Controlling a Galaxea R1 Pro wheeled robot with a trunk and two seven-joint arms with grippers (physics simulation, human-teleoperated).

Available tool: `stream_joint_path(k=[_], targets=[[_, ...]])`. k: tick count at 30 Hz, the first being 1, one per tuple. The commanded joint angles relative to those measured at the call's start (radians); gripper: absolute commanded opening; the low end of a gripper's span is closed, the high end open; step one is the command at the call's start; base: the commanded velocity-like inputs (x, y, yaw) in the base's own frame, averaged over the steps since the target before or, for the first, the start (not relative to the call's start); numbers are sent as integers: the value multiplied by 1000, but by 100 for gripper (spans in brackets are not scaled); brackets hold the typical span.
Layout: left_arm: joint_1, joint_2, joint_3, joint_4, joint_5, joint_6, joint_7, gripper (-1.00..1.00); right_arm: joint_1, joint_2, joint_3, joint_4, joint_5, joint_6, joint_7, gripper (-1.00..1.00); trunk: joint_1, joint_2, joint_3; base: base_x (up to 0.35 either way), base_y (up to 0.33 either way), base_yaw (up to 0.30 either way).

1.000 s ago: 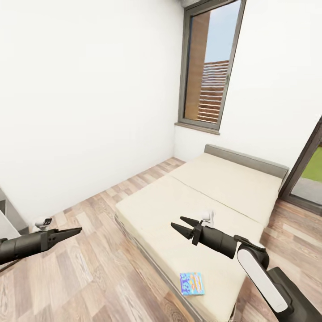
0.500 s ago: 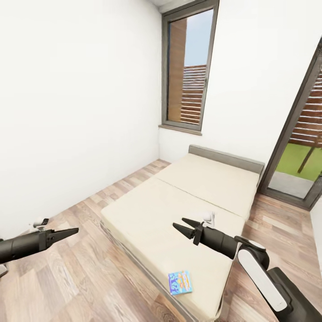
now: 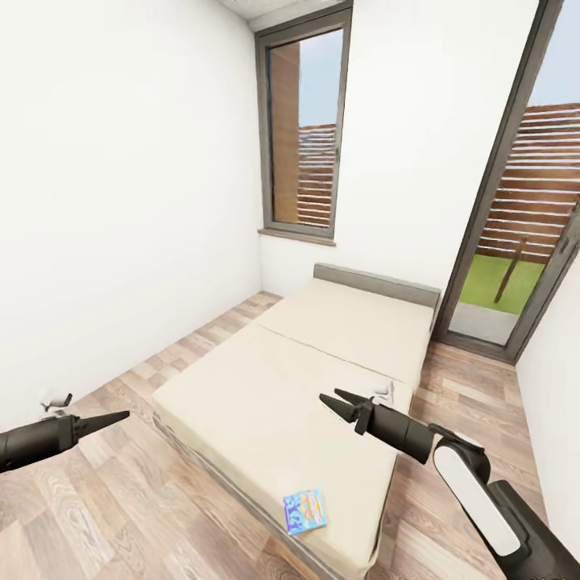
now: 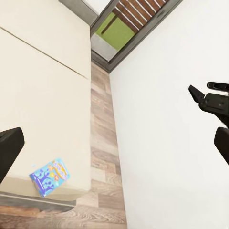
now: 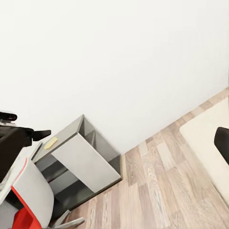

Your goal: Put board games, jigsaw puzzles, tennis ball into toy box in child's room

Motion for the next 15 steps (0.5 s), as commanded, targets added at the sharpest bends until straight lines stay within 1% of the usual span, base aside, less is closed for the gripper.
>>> stream_joint_path(k=[1,2,6,9,13,15], targets=[[-1,0,1,0,-3,12,-4,100,-1,0,-1,3,-20,7,-2,100,5,-9,-4,0,0,-223],[-1,1,2,0,-6,15,-3,100,-1,0,-4,8,-38,6,-1,100,8,-16,-6,0,0,-222],[-1,-1,2,0,-11,17,-3,100,-1,4,-7,39,-78,0,1,100,24,-44,-14,0,0,-220],[-1,0,2,-1,-12,18,-3,100,-1,6,-10,85,-91,-3,2,100,35,-65,-20,0,0,-219],[-1,1,3,-1,-13,17,-3,100,-1,7,-16,118,-98,-4,3,100,51,-93,-27,-8,0,-218],[-1,2,3,-1,-13,16,-3,100,-1,8,-22,126,-99,-5,3,100,58,-107,-31,-108,10,-218]])
